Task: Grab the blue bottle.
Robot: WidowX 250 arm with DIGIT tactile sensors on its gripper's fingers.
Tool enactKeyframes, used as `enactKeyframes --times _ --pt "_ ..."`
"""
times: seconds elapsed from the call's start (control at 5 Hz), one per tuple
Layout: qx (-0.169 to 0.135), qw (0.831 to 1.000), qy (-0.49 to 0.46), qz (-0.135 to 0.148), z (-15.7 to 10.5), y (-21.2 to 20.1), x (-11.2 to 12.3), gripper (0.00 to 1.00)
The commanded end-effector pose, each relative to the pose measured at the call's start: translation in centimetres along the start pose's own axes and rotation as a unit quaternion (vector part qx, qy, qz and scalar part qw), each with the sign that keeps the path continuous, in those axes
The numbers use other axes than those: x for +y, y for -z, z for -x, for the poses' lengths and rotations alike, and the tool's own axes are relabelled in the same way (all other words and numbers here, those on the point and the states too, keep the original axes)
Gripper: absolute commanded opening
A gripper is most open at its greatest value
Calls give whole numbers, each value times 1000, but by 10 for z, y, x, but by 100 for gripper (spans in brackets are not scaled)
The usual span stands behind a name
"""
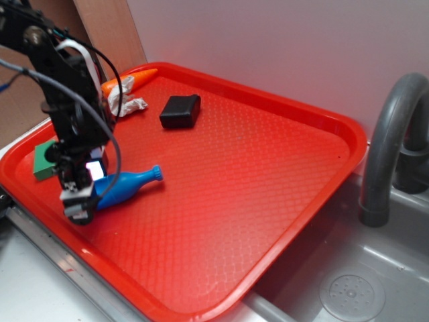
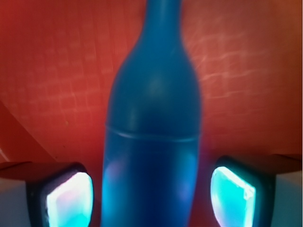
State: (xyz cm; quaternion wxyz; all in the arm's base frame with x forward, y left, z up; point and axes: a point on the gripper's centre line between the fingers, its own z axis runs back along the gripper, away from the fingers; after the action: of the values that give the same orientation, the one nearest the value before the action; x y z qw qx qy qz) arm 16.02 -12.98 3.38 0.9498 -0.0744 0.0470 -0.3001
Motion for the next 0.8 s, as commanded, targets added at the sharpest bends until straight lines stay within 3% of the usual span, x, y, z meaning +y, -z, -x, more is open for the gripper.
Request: enactKeyframes --times 0.0,0.2,0.4,0.6 --pt "4 998 -30 -53 -1 -3 -5 0" --pt "34 992 -97 -74 1 -49 -2 0" --pt "-13 974 -194 -118 5 -100 4 0" --pt "-56 954 -281 -92 17 -152 17 0"
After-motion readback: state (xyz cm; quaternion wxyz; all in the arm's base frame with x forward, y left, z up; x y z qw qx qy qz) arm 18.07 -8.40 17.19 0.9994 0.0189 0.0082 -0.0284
